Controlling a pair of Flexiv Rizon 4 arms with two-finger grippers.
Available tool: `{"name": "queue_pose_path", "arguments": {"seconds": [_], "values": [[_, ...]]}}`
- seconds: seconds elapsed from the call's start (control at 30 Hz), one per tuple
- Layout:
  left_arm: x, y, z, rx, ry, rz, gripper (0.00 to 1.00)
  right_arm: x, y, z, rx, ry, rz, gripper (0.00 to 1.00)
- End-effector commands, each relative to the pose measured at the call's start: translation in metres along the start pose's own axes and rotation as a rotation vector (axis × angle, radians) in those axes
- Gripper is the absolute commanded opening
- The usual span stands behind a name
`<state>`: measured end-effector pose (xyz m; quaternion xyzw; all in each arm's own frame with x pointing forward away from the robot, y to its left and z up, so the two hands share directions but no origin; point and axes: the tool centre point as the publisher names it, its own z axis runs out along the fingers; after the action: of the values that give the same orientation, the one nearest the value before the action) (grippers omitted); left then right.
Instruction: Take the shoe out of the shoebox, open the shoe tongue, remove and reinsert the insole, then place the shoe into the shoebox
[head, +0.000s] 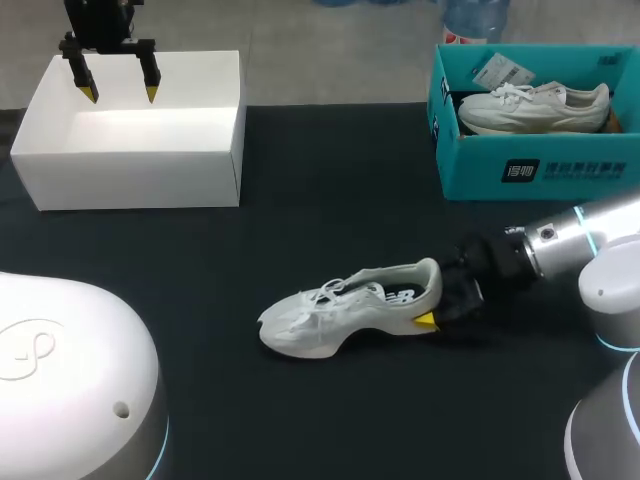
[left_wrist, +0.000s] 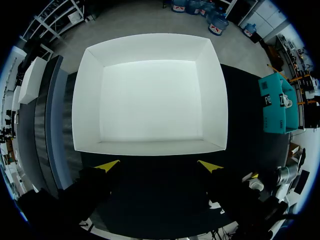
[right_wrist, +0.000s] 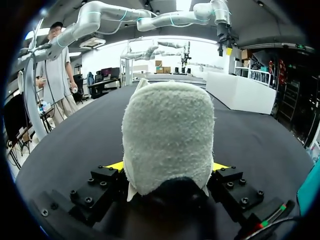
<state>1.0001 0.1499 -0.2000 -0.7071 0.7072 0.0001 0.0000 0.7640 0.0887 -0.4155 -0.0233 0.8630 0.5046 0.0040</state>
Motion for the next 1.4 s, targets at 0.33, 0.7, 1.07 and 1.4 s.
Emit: {"name": "queue_pose_path", "arguments": {"seconds": [0.33,0.7,1.07,1.4], "values": [[0.0,0.0001,0.0,0.0,0.0,0.0,1.0,0.0098,-0.0028,-0.0074,0.012,-0.076,0.025,0.0],[0.0,0.0001,0.0,0.0,0.0,0.0,1.0,0.01,-0.0065,-0.0038,0.015,-0.099,0.054,0.0],[0.0,0.0001,0.0,0.0,0.0,0.0,1.0,0.01,-0.0065,-0.0038,0.015,-0.099,0.054,0.0],[0.0,0.0001,0.0,0.0,0.0,0.0,1.0,0.01,-0.0065,-0.0038,0.015,-0.099,0.054,0.0]]}}
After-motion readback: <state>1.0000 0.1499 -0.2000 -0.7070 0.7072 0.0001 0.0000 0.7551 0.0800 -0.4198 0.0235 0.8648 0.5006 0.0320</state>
